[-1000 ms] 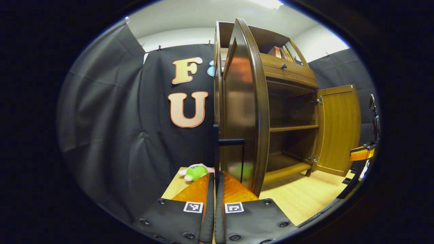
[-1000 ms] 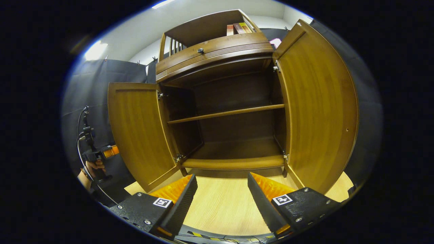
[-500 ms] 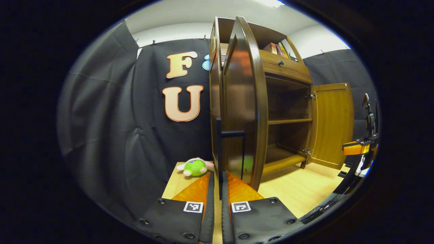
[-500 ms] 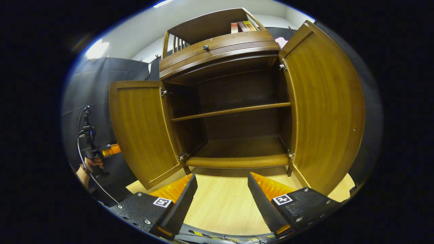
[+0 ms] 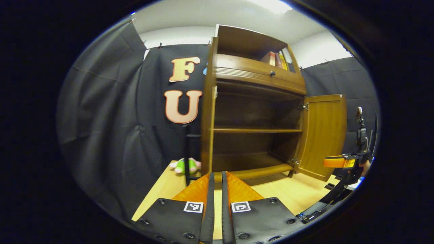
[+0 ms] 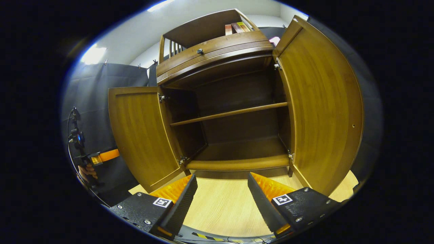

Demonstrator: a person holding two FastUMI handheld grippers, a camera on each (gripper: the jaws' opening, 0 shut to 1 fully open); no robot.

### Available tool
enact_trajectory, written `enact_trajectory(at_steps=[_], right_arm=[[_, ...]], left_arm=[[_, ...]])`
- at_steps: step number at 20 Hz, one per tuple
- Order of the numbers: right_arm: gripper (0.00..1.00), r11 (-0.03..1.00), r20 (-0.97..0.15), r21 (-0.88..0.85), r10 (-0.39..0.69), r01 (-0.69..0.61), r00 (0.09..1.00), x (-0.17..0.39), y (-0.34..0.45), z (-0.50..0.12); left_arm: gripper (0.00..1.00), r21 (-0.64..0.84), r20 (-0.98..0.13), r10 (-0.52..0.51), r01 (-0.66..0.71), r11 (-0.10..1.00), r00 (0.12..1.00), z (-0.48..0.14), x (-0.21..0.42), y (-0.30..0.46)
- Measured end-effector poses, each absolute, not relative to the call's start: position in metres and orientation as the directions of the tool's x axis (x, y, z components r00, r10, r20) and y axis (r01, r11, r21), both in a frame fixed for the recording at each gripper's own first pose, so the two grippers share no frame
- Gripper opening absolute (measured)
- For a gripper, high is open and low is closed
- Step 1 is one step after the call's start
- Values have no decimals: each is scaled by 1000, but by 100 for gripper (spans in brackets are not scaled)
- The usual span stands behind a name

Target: Open the right door of the double-door shoe cabinet with the right hand, and open the left door with the left hand.

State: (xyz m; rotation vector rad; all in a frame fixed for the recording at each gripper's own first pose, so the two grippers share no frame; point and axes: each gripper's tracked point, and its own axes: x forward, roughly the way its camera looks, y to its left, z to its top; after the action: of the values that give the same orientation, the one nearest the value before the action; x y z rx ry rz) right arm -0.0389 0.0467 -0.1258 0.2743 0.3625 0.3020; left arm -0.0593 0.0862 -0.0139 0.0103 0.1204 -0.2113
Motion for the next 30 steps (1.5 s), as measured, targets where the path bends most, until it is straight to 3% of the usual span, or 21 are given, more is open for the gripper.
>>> enact_trajectory(at_steps=[2,3,10,14,15,16,18,22,23,28,30], right_arm=[[93,920,-304,310,334,-239,892,-39,42,-126],[100,921,-300,310,329,-235,896,-38,39,-124],[100,935,-261,303,267,-184,928,-44,11,-114],[100,942,-234,293,237,-164,943,-44,-1,-104],[94,945,-230,286,229,-159,946,-43,-5,-104],[100,947,-227,282,222,-155,948,-42,-9,-102],[94,947,-220,285,213,-146,952,-39,-14,-100],[100,950,-217,285,191,-125,957,-39,-24,-101],[94,950,-222,287,188,-120,957,-38,-25,-102],[94,947,-227,300,185,-112,956,-36,-30,-104],[94,947,-232,297,195,-122,953,-36,-26,-106]], left_arm=[[16,-8,-91,-260,260,965,961,-4,-47,50],[17,-17,-84,-268,267,964,960,-2,-39,34],[16,-93,-48,-193,188,978,980,-16,5,-40],[15,-30,-24,-117,116,993,993,-22,13,-64],[15,-24,-18,-123,122,992,992,-22,12,-71],[17,-25,-13,-135,135,991,991,-23,11,-79],[15,-15,-22,-125,124,992,992,-31,12,-83],[21,-68,-35,-122,120,990,992,-40,12,-81],[30,-83,-37,-115,112,990,993,-41,11,-77],[75,-38,-104,-87,83,996,991,-59,19,-59],[85,-17,-108,-69,67,998,992,-59,20,-53]])
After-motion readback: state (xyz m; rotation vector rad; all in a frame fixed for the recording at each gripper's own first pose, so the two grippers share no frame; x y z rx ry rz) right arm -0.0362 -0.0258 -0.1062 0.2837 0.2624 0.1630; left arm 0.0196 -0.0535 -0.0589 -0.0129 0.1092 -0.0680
